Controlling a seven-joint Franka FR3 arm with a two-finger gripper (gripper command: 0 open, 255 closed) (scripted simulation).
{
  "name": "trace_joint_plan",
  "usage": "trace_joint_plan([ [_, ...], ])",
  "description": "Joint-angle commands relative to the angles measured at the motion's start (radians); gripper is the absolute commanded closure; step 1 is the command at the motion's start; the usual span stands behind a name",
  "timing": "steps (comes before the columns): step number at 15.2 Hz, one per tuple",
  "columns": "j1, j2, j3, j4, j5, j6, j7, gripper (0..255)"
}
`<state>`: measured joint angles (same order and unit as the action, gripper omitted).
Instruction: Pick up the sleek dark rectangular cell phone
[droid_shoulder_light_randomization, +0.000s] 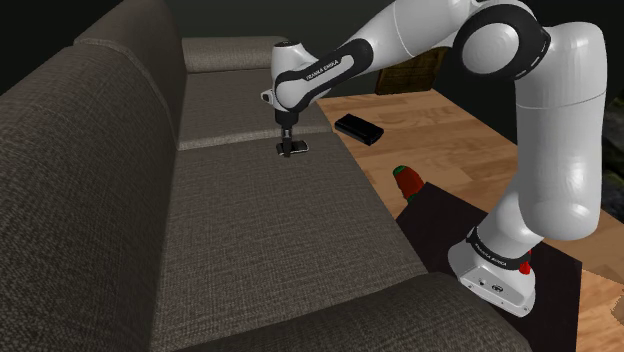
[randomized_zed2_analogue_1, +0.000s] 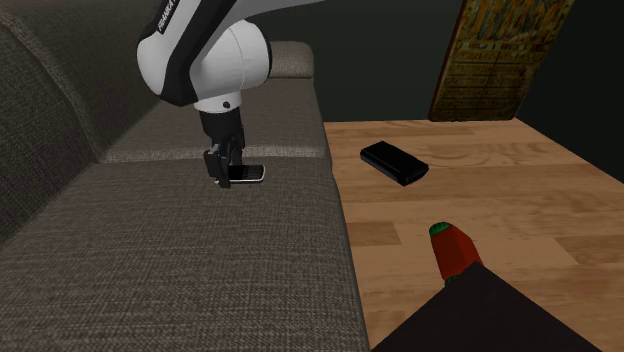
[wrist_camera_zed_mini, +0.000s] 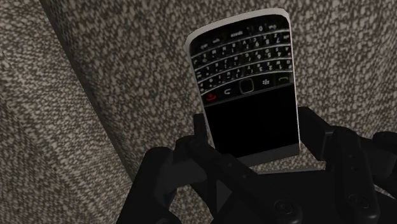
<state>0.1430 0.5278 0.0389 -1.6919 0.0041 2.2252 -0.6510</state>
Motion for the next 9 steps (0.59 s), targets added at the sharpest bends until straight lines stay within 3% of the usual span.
trace_joint_plan([
  [1, 0.000, 0.001, 0.000, -0.001, 0.000, 0.001, 0.000, 255],
  [9, 0.000, -0.013, 0.000, 0.005, 0.000, -0.020, 0.000, 255],
])
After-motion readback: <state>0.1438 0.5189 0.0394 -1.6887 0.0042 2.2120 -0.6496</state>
